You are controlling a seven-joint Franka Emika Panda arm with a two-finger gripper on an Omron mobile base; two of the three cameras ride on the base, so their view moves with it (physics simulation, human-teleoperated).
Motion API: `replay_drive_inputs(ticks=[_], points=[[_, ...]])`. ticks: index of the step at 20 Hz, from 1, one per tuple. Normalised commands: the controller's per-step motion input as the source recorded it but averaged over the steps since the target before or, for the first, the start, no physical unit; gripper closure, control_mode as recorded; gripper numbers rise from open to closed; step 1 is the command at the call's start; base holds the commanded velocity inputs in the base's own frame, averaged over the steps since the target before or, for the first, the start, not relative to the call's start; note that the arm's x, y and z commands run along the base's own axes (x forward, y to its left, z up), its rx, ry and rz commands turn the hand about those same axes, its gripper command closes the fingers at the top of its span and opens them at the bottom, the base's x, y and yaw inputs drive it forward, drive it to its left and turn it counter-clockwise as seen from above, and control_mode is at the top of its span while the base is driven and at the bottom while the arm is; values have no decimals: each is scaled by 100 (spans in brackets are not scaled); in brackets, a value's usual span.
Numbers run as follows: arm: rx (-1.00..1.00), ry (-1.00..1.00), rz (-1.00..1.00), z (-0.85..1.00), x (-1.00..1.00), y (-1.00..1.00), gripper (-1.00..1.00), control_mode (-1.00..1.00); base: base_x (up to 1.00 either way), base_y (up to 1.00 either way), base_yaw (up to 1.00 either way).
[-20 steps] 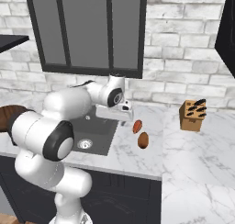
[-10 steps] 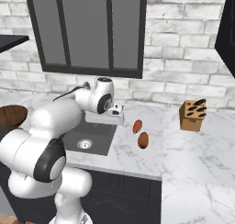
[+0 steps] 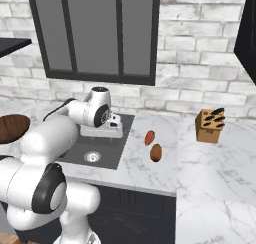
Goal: Remove the potato and sweet potato from the sink. Then move the bowl and cup from the counter to the sink for washing.
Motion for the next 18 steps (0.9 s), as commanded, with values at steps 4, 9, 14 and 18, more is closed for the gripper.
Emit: replay_drive_inputs(ticks=[4, 9, 14, 18], points=[[0, 0, 4, 0, -14, 42, -100, -100, 0, 0, 0], [-1, 0, 3, 0, -10, 45, -100, -100, 0, 0, 0], [0, 0, 0, 2, -13, 43, -100, -100, 0, 0, 0], [0, 0, 0, 4, -16, 41, -100, -100, 0, 0, 0]])
